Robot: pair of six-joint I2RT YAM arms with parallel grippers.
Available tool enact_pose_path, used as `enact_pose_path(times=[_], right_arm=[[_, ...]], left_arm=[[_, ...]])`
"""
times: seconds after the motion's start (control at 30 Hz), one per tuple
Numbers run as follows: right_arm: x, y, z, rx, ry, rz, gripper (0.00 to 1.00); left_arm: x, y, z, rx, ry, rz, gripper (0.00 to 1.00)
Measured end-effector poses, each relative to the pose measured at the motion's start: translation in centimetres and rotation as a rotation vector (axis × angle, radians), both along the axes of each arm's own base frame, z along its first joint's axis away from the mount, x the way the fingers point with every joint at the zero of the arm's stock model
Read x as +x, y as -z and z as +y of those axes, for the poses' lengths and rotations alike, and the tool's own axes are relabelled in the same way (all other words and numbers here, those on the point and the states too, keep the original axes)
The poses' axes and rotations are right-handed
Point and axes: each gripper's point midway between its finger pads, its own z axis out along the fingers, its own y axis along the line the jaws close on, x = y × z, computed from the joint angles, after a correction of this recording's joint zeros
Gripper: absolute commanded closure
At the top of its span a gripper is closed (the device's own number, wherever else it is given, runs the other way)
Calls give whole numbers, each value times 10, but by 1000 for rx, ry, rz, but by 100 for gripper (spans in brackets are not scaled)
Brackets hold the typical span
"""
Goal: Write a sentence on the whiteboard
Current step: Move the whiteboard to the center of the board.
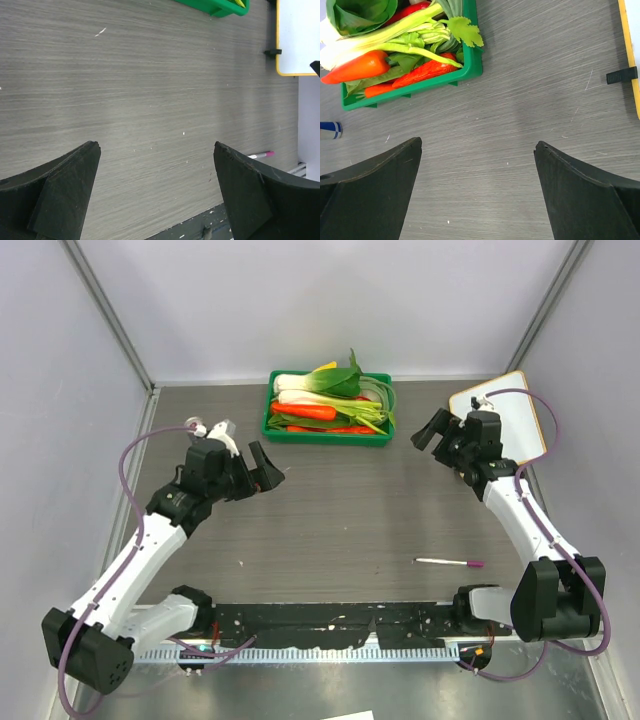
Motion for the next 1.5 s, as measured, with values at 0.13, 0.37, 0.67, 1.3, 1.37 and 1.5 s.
enact_pose_path(times=[0.13,0.37,0.67,1.3,1.37,1.5], right_arm=[[-3,4,-1,-14,-8,15,1],[-12,8,-3,-46,-23,41,1],[-12,18,-27,-134,76,67,1],[11,69,-7,27,110,226,1],[16,71,-6,33,131,238,0],[24,76,-5,39,180,259,1]], left_arm=[[-3,2,0,-8,4,1,0],[10,21,-17,13,88,57,0],[27,39,-46,-9,205,136,0],[16,-12,-59,-61,355,-51,0],[16,-11,-59,-55,361,-54,0],[15,-8,-58,-51,363,-50,0]])
